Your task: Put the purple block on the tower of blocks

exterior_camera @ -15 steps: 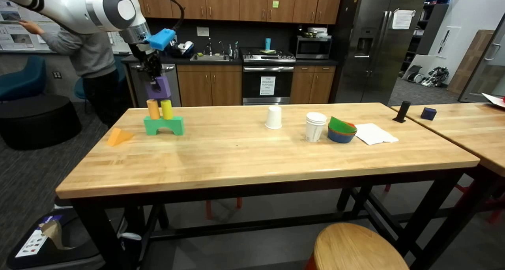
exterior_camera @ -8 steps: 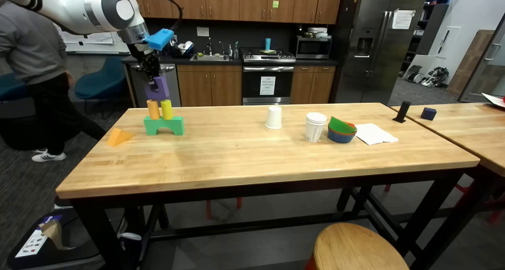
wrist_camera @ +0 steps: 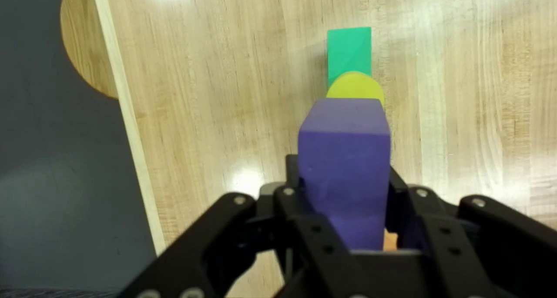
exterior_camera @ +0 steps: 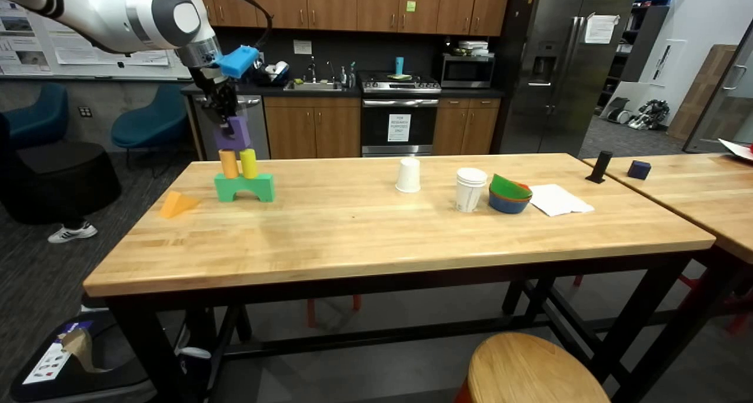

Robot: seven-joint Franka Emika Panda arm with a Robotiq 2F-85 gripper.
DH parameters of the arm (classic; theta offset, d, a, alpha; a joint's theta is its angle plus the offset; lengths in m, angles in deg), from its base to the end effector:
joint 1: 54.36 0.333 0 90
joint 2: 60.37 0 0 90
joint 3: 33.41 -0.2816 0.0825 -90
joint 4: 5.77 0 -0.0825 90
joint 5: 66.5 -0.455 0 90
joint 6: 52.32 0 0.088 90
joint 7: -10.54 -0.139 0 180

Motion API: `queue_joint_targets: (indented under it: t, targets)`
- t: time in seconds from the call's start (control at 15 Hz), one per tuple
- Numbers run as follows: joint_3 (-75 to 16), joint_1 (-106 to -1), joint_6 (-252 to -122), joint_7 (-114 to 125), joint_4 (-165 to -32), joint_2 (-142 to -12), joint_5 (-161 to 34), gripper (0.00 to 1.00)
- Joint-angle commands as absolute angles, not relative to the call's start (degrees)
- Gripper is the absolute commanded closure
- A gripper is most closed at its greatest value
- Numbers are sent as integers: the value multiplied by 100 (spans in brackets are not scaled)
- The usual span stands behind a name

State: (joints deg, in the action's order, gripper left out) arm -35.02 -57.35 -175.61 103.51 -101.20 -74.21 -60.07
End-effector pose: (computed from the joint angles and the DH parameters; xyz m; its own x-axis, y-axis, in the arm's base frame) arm 0.7230 -0.0261 0.4013 -0.0624 0.9918 -0.1113 0.9683 0.0872 0.2340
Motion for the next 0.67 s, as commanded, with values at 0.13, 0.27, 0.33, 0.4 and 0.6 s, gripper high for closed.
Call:
queue_joint_targets:
  t: [0.13,0.27,0.33,0.4,0.6]
  targets:
    - [-3523,-5743,-17572,10339,-10139,-7403,-6093,84]
    - [-3523,-5744,-17572,10339,-10137,-7406,-6103,84]
    - [-3524,-5746,-17577,10342,-10138,-7405,-6111,84]
    - [-3524,-5747,-17580,10344,-10139,-7402,-6117,84]
    - [-3524,-5745,-17583,10349,-10145,-7394,-6114,84]
